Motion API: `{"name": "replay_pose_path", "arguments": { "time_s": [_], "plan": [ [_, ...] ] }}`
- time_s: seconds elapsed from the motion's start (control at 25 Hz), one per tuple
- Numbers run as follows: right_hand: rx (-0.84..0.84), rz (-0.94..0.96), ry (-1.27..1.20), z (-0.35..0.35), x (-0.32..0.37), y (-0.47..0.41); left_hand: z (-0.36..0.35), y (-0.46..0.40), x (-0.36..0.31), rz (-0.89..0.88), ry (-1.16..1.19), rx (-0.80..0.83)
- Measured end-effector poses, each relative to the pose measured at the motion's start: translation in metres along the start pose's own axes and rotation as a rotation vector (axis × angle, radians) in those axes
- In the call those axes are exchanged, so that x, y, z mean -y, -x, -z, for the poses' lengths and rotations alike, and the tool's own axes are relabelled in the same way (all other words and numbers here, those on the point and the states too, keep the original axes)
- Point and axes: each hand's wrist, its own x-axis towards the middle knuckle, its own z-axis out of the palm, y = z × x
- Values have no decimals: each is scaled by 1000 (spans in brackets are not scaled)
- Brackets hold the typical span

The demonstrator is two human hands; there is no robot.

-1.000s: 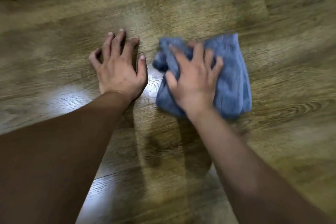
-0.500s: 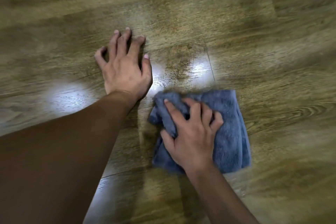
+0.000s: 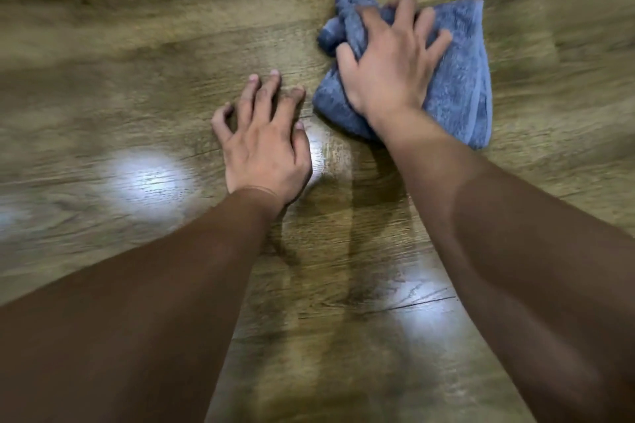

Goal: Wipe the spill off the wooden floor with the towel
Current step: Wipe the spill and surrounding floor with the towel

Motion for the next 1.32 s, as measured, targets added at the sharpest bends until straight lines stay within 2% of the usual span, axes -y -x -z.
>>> {"name": "replay_pose_path", "arguments": {
  "time_s": [0.12, 0.28, 0.44, 0.56, 0.72, 0.92, 1.04, 1.16, 1.24, 1.32],
  "plan": [
    [-17, 40, 4, 0, 1, 6, 1, -1, 2, 16, -12, 14],
    [41, 113, -16, 8, -7, 31, -1, 0, 0, 9, -27, 22],
    [71, 172, -44, 22, -20, 111, -4, -2, 4, 11, -32, -5],
    [142, 144, -53, 36, -34, 183, -5, -1, 2, 13, -29, -2],
    [211, 94, -24, 44, -18, 266, -5, -3, 3, 14, -20, 16],
    [150, 48, -13, 41, -12, 282, -3, -2, 4, 25, -27, 55],
    [131, 67, 12, 43, -11, 282, 4, -7, 3, 20, 103, 136],
    [150, 53, 18, 43, -10, 278, 25, -6, 52, -31, 224, 147],
    [162, 57, 44, 40, -13, 277, 37, 9, 112, 32, 91, 55],
    [150, 79, 50, 36, -14, 277, 44, 27, 155, 154, -7, 37]
  ]
}}
